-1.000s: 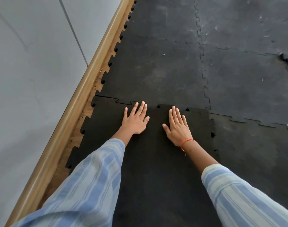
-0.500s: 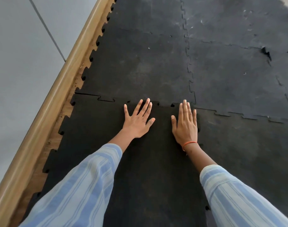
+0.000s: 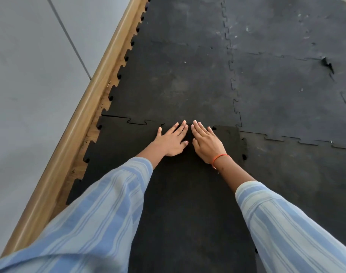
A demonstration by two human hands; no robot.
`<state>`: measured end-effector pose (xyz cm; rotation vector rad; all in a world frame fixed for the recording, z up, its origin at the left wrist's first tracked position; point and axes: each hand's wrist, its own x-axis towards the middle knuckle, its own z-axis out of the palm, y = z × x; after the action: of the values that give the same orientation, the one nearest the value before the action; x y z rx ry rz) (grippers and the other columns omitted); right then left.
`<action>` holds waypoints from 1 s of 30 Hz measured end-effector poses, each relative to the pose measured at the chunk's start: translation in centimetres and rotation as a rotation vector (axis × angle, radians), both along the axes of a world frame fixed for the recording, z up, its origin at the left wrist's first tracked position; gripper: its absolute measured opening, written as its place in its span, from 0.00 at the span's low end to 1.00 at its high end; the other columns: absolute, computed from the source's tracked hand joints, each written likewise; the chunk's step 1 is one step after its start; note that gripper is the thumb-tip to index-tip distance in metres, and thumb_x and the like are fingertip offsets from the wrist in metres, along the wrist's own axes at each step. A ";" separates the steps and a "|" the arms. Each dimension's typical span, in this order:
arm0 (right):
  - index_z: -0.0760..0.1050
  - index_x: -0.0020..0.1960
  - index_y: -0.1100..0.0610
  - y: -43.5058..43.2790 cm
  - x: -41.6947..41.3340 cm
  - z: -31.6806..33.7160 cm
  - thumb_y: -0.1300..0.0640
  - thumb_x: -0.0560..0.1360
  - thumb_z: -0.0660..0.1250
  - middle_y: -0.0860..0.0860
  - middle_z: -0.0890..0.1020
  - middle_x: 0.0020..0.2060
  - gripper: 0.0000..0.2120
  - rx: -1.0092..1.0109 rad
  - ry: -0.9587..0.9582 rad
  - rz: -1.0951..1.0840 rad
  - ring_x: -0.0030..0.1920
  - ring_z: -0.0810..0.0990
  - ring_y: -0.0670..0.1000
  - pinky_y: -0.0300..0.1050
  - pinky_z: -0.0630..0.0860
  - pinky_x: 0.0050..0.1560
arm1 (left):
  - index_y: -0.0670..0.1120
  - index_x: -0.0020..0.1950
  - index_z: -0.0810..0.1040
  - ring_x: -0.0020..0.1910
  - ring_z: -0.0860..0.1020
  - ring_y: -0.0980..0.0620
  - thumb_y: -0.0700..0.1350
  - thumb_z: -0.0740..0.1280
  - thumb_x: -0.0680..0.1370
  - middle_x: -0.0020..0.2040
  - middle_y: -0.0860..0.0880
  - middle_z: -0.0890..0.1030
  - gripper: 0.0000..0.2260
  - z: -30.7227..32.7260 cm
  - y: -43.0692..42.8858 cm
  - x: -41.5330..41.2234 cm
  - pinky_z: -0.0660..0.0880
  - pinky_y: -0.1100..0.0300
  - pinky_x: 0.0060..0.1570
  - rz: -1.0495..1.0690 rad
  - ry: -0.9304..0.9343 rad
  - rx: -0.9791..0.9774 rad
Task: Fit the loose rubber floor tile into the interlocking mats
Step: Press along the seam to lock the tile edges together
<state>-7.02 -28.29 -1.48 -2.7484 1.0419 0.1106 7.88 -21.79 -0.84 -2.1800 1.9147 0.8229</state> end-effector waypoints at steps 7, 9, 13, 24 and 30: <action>0.47 0.76 0.59 0.0 0.2 -0.6 0.56 0.80 0.51 0.55 0.49 0.77 0.27 0.016 -0.049 -0.012 0.77 0.45 0.51 0.48 0.45 0.77 | 0.50 0.76 0.34 0.76 0.35 0.53 0.55 0.46 0.83 0.76 0.55 0.32 0.28 -1.1 0.0 0.2 0.38 0.36 0.70 -0.020 -0.026 -0.023; 0.49 0.76 0.59 -0.2 0.3 -0.4 0.57 0.80 0.51 0.55 0.50 0.77 0.26 0.038 -0.067 -0.019 0.77 0.47 0.51 0.48 0.46 0.77 | 0.49 0.77 0.35 0.76 0.35 0.53 0.55 0.47 0.83 0.77 0.54 0.32 0.28 -1.0 -0.1 0.2 0.39 0.37 0.71 -0.019 -0.052 -0.027; 0.49 0.76 0.60 -0.3 1.1 -0.4 0.60 0.79 0.52 0.56 0.50 0.77 0.27 0.042 -0.039 -0.035 0.77 0.47 0.52 0.47 0.47 0.77 | 0.46 0.77 0.36 0.76 0.36 0.53 0.54 0.47 0.83 0.77 0.50 0.34 0.28 -0.5 -0.4 -0.8 0.39 0.39 0.71 -0.044 -0.145 -0.029; 0.47 0.76 0.61 -0.4 2.1 -0.3 0.62 0.79 0.55 0.58 0.51 0.77 0.29 -0.008 0.038 -0.016 0.77 0.48 0.54 0.47 0.45 0.76 | 0.45 0.77 0.35 0.76 0.36 0.53 0.53 0.47 0.83 0.77 0.50 0.33 0.29 1.2 -1.2 -0.7 0.40 0.44 0.74 -0.037 -0.095 0.094; 0.44 0.76 0.62 0.1 0.9 -1.9 0.65 0.79 0.54 0.58 0.47 0.77 0.29 0.048 0.007 -0.018 0.77 0.44 0.54 0.46 0.46 0.77 | 0.46 0.77 0.35 0.76 0.34 0.52 0.55 0.47 0.83 0.77 0.50 0.32 0.29 -0.2 -1.0 -0.9 0.39 0.44 0.73 -0.035 -0.053 0.083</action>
<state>-6.08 -28.21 -3.37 -2.6974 1.0510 0.1404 7.02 -22.79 -1.00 -2.0939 1.8539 0.8143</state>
